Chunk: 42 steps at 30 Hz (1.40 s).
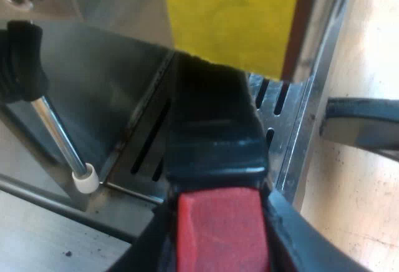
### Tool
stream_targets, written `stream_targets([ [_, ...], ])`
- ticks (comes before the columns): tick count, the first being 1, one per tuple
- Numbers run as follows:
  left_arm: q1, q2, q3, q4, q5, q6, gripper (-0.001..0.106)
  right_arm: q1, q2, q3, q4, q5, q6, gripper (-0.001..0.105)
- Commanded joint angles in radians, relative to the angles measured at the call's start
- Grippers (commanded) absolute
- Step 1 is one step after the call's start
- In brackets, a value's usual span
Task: Put the handle in the coffee machine
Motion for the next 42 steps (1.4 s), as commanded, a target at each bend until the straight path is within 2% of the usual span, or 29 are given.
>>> stream_targets([
  [1,-0.013,-0.034,-0.016,0.025,0.189,0.061,0.0,-0.004,-0.007,-0.004,-0.006,0.003,-0.009,0.081],
  [7,-0.005,-0.034,-0.016,0.046,0.192,0.07,0.0,-0.004,-0.007,-0.004,-0.006,0.003,-0.009,0.081],
  [11,0.007,-0.034,0.005,0.067,0.192,0.117,0.0,-0.004,-0.007,-0.004,-0.006,0.003,-0.009,0.081],
  [14,0.011,-0.034,0.044,0.059,0.218,0.142,0.0,-0.004,-0.007,-0.004,-0.006,0.003,-0.009,0.081],
  [23,0.011,-0.034,0.05,0.008,0.238,0.137,0.0,-0.02,-0.007,-0.004,-0.006,0.005,-0.013,0.081],
  [26,0.011,-0.034,0.05,0.008,0.238,0.137,0.0,-0.045,-0.007,-0.004,-0.006,-0.038,-0.011,0.08],
  [28,0.011,-0.034,0.05,0.008,0.238,0.137,0.0,-0.066,0.0,-0.004,-0.006,-0.091,-0.011,0.072],
  [33,0.011,-0.034,0.05,0.011,0.236,0.137,0.0,-0.101,0.036,-0.004,-0.009,-0.116,-0.011,0.055],
  [37,0.011,-0.034,0.05,0.011,0.236,0.137,0.0,-0.118,0.084,-0.009,-0.039,-0.18,-0.009,0.055],
  [42,0.011,-0.034,0.05,0.014,0.228,0.137,0.0,-0.146,0.137,-0.01,-0.138,-0.161,-0.013,0.054],
])
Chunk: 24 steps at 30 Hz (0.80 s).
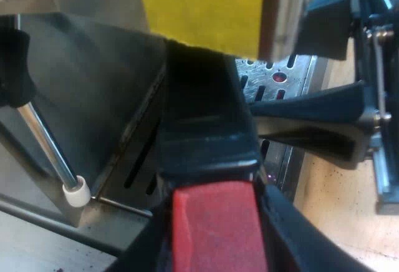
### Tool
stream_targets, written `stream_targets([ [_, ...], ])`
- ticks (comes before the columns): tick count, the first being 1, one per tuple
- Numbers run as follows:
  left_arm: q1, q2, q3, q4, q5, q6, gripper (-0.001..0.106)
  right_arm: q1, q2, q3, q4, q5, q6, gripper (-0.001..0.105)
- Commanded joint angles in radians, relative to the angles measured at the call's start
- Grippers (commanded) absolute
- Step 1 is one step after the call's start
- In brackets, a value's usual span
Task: Put the handle in the coffee machine
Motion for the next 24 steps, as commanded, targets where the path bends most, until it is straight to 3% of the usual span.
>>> stream_targets([
  [1,-0.009,-0.034,-0.003,0.052,0.163,0.088,0.0,-0.024,0.021,-0.01,-0.086,0.003,-0.017,0.052],
  [4,-0.009,-0.034,-0.003,0.052,0.163,0.088,0.0,-0.036,0.033,-0.015,-0.107,0.003,-0.017,0.043],
  [14,-0.009,-0.034,-0.003,0.052,0.163,0.088,0.0,-0.056,0.093,-0.126,-0.125,0.029,-0.017,0.043],
  [18,-0.009,-0.034,-0.003,0.052,0.163,0.088,0.0,-0.056,0.124,-0.174,-0.169,0.105,-0.042,0.043],
  [24,-0.009,-0.034,-0.003,0.052,0.163,0.088,0.0,-0.059,0.127,-0.196,-0.22,0.109,-0.075,0.042],
])
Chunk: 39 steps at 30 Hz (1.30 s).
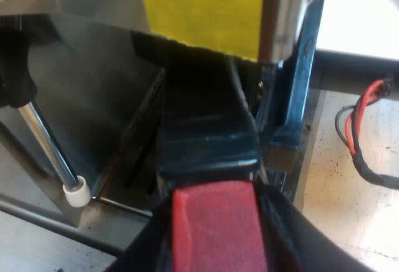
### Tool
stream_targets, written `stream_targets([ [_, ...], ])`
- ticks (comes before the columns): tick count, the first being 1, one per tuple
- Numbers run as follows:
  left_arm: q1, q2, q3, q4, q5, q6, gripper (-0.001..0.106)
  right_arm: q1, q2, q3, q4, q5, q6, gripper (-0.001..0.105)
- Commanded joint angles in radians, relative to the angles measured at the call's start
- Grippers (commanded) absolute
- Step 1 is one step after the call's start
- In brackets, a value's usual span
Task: Put the handle in the coffee machine
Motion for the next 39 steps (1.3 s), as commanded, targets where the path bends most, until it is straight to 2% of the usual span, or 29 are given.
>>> stream_targets([
  [1,-0.01,-0.034,-0.003,0.052,0.163,0.088,0.0,-0.006,-0.003,-0.014,-0.033,0.007,-0.035,0.041],
  [4,-0.01,-0.034,-0.003,0.052,0.163,0.088,0.0,-0.006,-0.003,-0.017,-0.1,0.007,-0.057,0.038],
  [6,-0.01,-0.034,-0.003,0.052,0.156,0.088,0.0,-0.006,-0.003,-0.018,-0.142,0.007,-0.112,0.039],
  [8,-0.01,-0.034,-0.003,0.052,0.156,0.088,0.0,-0.006,-0.003,-0.018,-0.155,0.007,-0.13,0.039],
  [14,-0.01,-0.034,-0.003,0.052,0.156,0.088,0.0,-0.004,-0.003,-0.021,-0.247,0.007,-0.148,0.039],
  [26,-0.01,-0.034,-0.003,0.058,0.156,0.088,0.0,-0.004,-0.007,-0.021,-0.288,0.014,-0.16,0.039],
  [28,-0.01,-0.034,-0.003,0.058,0.156,0.088,0.006,-0.004,-0.01,-0.021,-0.293,0.023,-0.16,0.039],
  [30,-0.01,-0.034,-0.003,0.058,0.156,0.088,0.023,-0.004,-0.014,-0.021,-0.298,0.032,-0.16,0.039],
  [31,-0.01,-0.034,-0.003,0.058,0.156,0.088,0.027,-0.004,-0.017,-0.021,-0.301,0.041,-0.161,0.039],
  [32,-0.01,-0.034,-0.003,0.058,0.156,0.088,0.039,-0.004,-0.018,-0.021,-0.301,0.043,-0.162,0.039],
  [34,-0.01,-0.034,-0.003,0.06,0.156,0.088,0.054,-0.004,-0.022,-0.021,-0.303,0.044,-0.174,0.039],
  [39,-0.01,-0.034,-0.003,0.072,0.14,0.088,0.057,-0.004,-0.022,-0.021,-0.305,0.044,-0.174,0.039],
])
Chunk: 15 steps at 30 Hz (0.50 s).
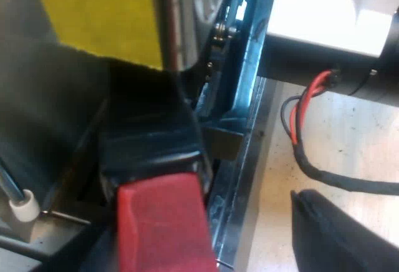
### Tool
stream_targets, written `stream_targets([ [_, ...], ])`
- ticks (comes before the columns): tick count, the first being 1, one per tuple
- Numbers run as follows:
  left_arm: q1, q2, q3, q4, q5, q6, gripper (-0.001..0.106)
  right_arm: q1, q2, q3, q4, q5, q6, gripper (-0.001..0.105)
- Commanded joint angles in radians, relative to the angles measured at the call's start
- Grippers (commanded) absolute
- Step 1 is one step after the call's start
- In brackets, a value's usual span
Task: Put the handle in the coffee machine
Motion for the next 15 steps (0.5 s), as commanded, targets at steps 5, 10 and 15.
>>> stream_targets([
  [5,-0.01,-0.023,-0.009,-0.008,0.085,0.029,0.057,-0.005,-0.042,-0.014,-0.107,0.023,-0.011,0.039],
  [10,-0.006,-0.027,-0.01,-0.032,0.085,0.029,0.057,-0.005,-0.042,-0.014,-0.119,0.023,-0.015,0.039],
  [15,0.013,-0.036,-0.023,-0.06,0.086,0.025,0.057,-0.005,-0.042,-0.014,-0.119,0.023,-0.015,0.039],
])
